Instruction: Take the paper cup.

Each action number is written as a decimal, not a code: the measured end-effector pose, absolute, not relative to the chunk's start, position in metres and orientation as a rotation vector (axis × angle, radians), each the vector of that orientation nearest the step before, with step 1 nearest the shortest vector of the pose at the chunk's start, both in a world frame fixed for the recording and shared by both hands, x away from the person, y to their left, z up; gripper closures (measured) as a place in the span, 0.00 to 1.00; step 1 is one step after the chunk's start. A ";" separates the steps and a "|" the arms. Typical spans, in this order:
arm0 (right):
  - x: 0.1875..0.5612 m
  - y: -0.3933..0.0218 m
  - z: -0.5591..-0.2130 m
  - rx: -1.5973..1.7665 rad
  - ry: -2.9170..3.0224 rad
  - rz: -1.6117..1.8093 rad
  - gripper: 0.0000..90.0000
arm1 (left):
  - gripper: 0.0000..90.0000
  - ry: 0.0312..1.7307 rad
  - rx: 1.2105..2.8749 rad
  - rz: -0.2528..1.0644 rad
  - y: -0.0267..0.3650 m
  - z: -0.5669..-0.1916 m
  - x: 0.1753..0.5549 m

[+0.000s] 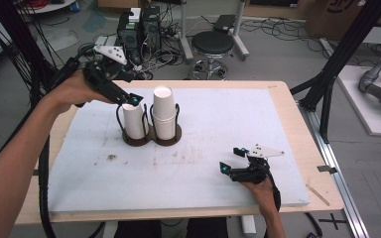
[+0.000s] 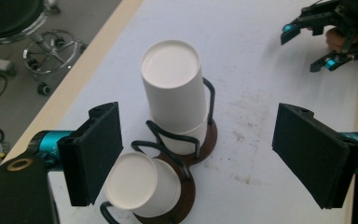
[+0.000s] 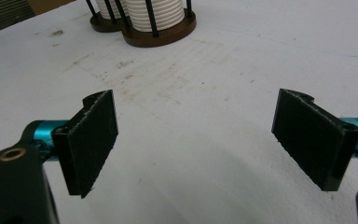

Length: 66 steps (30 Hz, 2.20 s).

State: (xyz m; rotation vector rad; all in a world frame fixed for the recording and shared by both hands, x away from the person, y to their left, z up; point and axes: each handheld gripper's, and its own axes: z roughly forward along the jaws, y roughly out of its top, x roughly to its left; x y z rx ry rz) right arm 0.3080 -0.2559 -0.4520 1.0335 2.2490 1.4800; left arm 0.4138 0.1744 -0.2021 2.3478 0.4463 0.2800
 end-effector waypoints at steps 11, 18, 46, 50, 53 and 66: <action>0.309 -0.257 -0.452 1.041 2.256 1.482 0.16 | 0.18 0.407 2.492 0.183 0.142 -0.193 0.447; 0.309 -0.257 -0.452 1.047 2.249 1.488 0.16 | 0.19 0.426 2.561 0.140 0.127 -0.204 0.465; 0.309 -0.257 -0.452 1.053 2.250 1.490 0.16 | 0.20 0.454 2.656 0.165 0.090 -0.248 0.486; 0.309 -0.257 -0.452 1.055 2.251 1.491 0.16 | 0.30 0.455 2.673 0.153 0.092 -0.250 0.487; 0.309 -0.257 -0.452 1.056 2.250 1.491 0.16 | 0.35 0.457 2.677 0.141 0.093 -0.250 0.487; 0.309 -0.256 -0.452 1.061 2.255 1.489 0.16 | 0.37 0.453 2.678 0.147 0.092 -0.249 0.486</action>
